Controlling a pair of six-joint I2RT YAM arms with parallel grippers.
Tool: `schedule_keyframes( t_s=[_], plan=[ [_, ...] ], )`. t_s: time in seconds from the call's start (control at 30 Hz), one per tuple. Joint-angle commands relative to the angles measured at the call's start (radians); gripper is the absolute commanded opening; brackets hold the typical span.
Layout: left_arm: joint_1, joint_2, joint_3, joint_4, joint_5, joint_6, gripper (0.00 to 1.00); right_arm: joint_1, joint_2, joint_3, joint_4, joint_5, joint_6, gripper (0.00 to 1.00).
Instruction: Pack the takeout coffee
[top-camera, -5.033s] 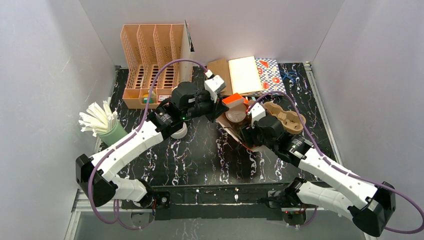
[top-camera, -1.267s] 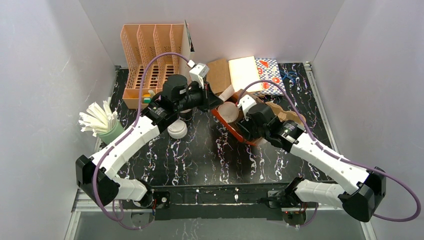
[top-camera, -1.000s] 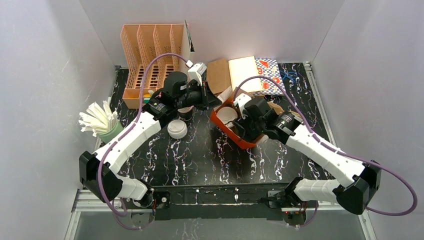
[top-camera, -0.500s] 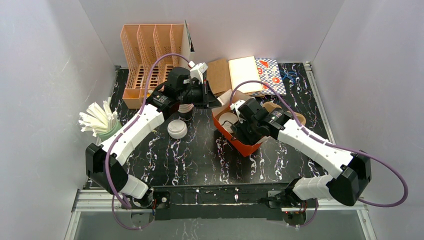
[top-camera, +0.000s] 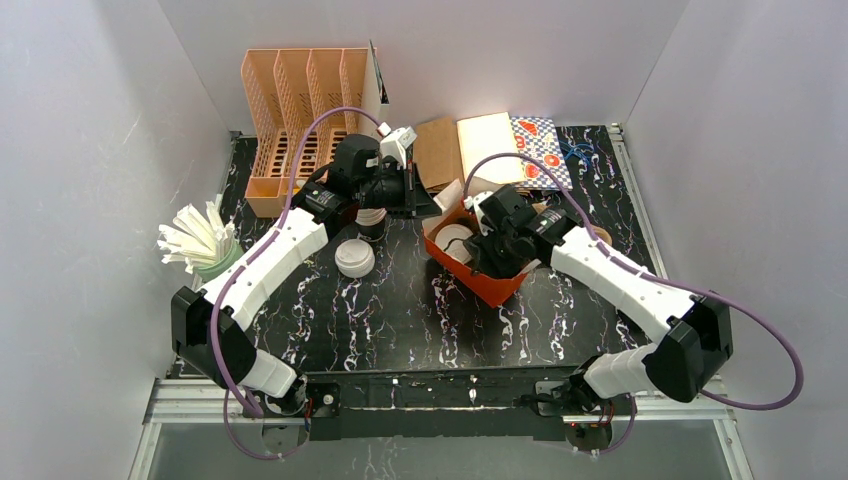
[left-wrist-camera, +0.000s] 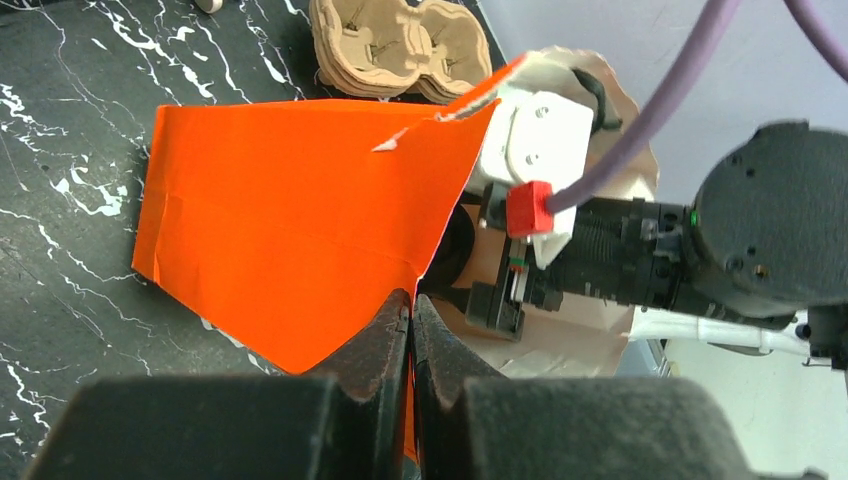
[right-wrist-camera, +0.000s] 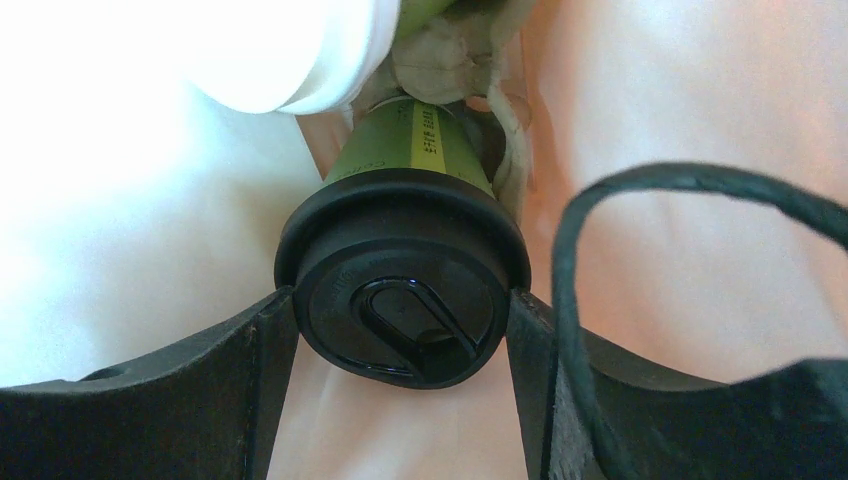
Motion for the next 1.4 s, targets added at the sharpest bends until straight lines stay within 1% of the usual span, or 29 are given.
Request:
schedule_keyframes(
  t_s=[0.0,0.2,0.37,0.63,0.83,1.27,1.37],
  plan=[
    [0.003,-0.032,0.011,-0.009,0.072,0.045,0.03,-0.057,0.026,0.063,0.004,-0.041,-0.010,0.01],
    [0.003,-0.039,-0.007,0.009,0.114,0.084,0.02,-0.103,0.042,0.090,0.012,-0.071,-0.014,0.01],
    [0.004,-0.028,-0.006,0.015,0.125,0.090,0.02,-0.111,0.047,0.075,0.044,-0.092,-0.029,0.01],
    [0.003,-0.006,0.006,0.014,0.120,0.085,0.01,-0.115,0.115,0.080,0.063,-0.103,-0.038,0.01],
    [0.003,-0.002,0.003,0.010,0.123,0.086,0.01,-0.117,0.139,0.036,0.098,-0.128,-0.039,0.01],
    [0.003,-0.016,0.017,-0.060,0.036,0.129,0.03,-0.117,0.159,-0.046,0.113,-0.166,-0.039,0.01],
    [0.003,-0.025,0.019,-0.078,0.007,0.139,0.04,-0.117,0.159,-0.066,0.111,-0.172,-0.039,0.01]
  ],
)
